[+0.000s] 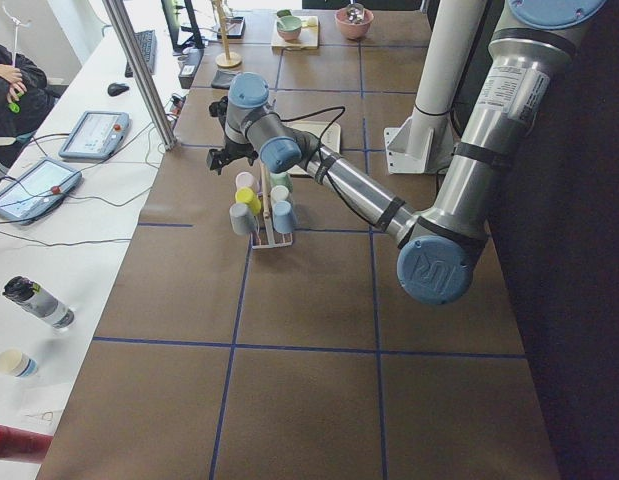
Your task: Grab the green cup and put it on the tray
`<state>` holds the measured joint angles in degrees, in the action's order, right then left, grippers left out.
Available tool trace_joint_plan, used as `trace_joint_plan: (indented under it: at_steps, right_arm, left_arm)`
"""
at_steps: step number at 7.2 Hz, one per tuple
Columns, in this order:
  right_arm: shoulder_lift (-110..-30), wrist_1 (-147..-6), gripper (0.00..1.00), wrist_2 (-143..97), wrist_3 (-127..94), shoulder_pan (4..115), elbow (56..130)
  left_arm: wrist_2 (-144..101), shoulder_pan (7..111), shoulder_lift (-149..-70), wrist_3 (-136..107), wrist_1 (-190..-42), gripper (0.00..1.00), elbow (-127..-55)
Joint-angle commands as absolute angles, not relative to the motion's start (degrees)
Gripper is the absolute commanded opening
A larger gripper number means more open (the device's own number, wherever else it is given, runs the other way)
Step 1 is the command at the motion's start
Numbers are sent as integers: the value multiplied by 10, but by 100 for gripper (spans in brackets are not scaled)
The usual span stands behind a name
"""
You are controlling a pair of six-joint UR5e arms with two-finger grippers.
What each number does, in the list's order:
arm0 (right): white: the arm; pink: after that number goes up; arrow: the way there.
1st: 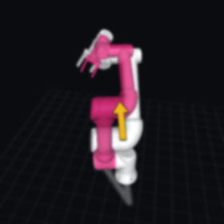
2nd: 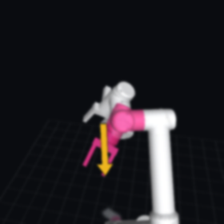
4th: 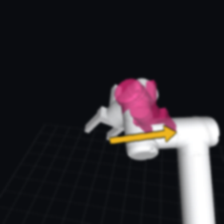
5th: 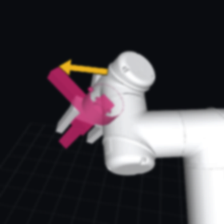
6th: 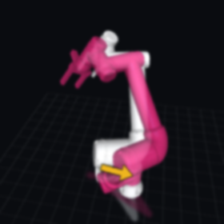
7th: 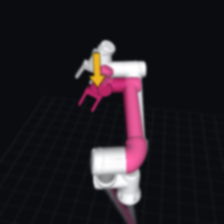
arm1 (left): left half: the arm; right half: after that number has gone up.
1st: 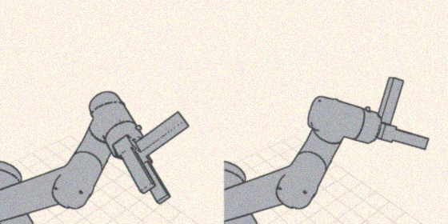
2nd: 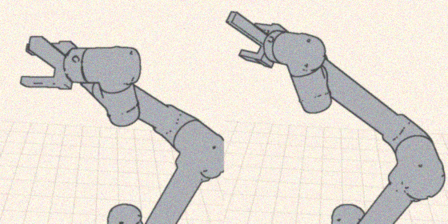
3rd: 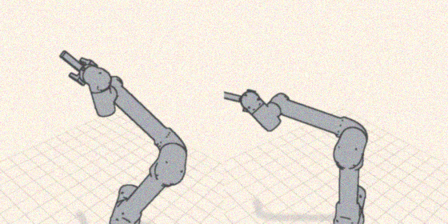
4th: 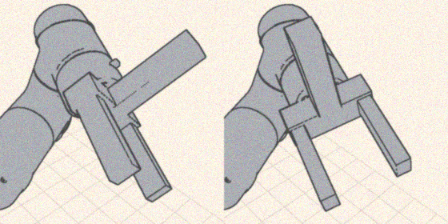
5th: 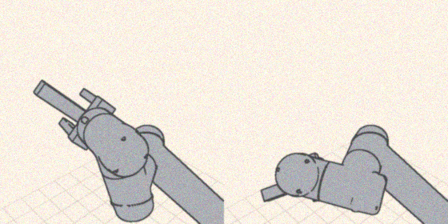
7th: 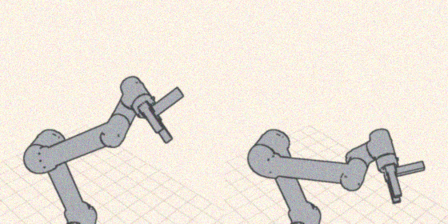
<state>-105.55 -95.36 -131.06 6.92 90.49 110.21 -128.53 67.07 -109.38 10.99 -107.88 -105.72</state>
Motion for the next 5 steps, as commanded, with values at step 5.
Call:
trace_joint_plan:
  at_steps: [5]
  right_arm:
    - [-1056, -954, 100, -1310, 69, 905, 1102]
  left_arm:
    - [-852, 450, -1153, 492, -747, 100, -1245]
